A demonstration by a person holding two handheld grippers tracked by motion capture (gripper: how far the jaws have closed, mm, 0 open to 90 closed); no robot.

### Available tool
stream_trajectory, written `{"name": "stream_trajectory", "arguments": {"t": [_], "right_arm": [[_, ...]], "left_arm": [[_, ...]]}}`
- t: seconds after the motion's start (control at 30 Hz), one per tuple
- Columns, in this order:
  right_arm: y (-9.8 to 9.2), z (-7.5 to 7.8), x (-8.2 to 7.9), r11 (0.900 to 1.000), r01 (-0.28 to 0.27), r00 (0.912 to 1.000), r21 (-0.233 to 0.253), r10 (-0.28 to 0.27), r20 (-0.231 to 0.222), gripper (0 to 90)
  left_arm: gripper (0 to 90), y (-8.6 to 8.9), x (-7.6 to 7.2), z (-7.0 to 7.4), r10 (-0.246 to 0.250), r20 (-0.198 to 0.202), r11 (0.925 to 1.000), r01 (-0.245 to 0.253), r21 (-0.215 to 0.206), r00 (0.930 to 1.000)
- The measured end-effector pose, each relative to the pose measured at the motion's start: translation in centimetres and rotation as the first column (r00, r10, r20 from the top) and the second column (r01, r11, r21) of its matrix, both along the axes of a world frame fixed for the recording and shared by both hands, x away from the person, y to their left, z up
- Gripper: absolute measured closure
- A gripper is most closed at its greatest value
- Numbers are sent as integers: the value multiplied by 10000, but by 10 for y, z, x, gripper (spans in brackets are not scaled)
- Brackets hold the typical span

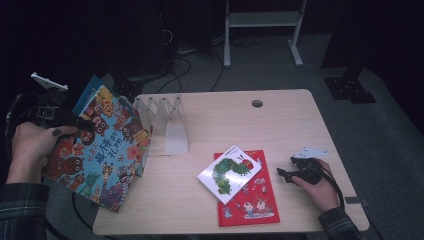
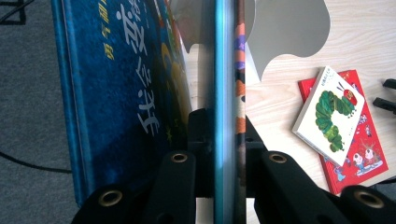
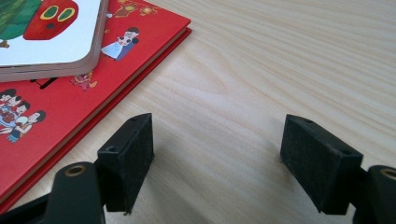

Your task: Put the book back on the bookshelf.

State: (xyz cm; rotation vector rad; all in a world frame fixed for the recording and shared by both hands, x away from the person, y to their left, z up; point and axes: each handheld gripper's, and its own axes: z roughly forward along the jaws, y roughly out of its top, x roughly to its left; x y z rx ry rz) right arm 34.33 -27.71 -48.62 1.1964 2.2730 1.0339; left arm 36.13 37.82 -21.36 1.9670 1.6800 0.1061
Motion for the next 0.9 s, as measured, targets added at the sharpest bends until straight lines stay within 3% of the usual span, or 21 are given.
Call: {"name": "stream_trajectory", "arguments": {"t": [0.57,0.9], "right_arm": [[0,0,0,10000,-9,10000,-4,9,0,248],[0,0,0,10000,-31,10000,-10,31,7,247]], "left_arm": [[808,4,19,9,605,-17,9981,-605,-106,9982],[808,-2,40,13,1135,89,9935,-1135,-3,9935]]}}
